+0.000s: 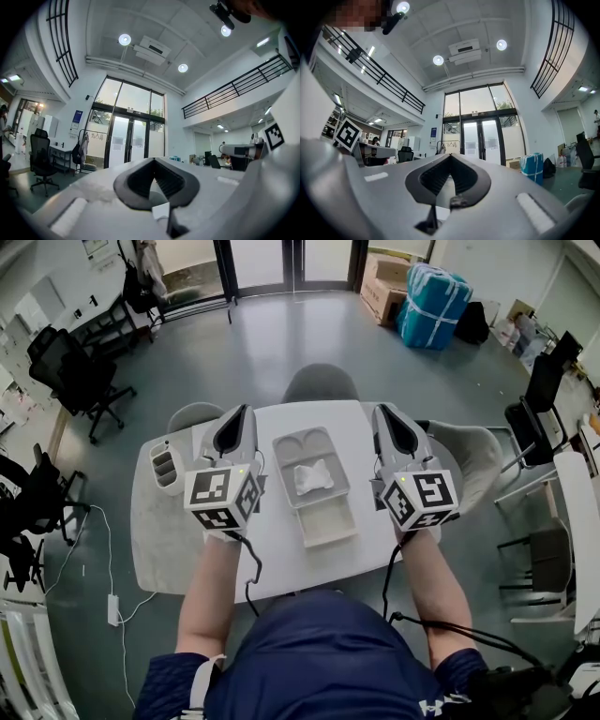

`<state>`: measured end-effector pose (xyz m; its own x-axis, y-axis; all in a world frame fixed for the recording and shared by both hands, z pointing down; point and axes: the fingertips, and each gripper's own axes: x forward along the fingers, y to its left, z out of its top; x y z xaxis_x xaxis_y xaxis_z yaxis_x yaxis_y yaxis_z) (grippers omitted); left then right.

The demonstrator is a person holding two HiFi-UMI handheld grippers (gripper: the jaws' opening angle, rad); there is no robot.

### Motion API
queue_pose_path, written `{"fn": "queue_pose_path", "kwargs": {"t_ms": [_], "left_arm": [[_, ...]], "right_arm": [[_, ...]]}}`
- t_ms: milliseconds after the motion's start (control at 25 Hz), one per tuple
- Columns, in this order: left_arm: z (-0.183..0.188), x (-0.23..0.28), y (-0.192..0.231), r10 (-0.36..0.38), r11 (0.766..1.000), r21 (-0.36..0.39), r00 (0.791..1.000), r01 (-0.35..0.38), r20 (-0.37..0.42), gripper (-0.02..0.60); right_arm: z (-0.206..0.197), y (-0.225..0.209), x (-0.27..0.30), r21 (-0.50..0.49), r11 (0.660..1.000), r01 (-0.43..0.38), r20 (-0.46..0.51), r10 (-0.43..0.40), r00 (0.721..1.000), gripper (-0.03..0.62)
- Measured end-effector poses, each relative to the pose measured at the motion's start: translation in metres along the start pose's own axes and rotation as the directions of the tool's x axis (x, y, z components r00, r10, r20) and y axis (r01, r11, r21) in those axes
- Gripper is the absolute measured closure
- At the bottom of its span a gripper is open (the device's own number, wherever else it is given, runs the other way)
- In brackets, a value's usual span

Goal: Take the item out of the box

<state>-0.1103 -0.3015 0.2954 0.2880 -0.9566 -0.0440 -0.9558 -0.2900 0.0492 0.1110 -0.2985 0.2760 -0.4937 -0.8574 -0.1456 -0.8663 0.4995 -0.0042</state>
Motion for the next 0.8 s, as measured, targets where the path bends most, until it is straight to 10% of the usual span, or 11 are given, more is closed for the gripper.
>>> {"fn": "queue_pose_path", "kwargs": {"t_ms": [800], "left_arm": [[-0.0086, 0.0060, 0.0020, -0.010, 1.000, -0.008, 1.000, 0.010, -0.015, 0.581]], "right_arm": [[-0.0050, -0.0004, 0.0040, 0.007, 1.000, 0.004, -0.009, -0.004, 1.000, 0.592]]}}
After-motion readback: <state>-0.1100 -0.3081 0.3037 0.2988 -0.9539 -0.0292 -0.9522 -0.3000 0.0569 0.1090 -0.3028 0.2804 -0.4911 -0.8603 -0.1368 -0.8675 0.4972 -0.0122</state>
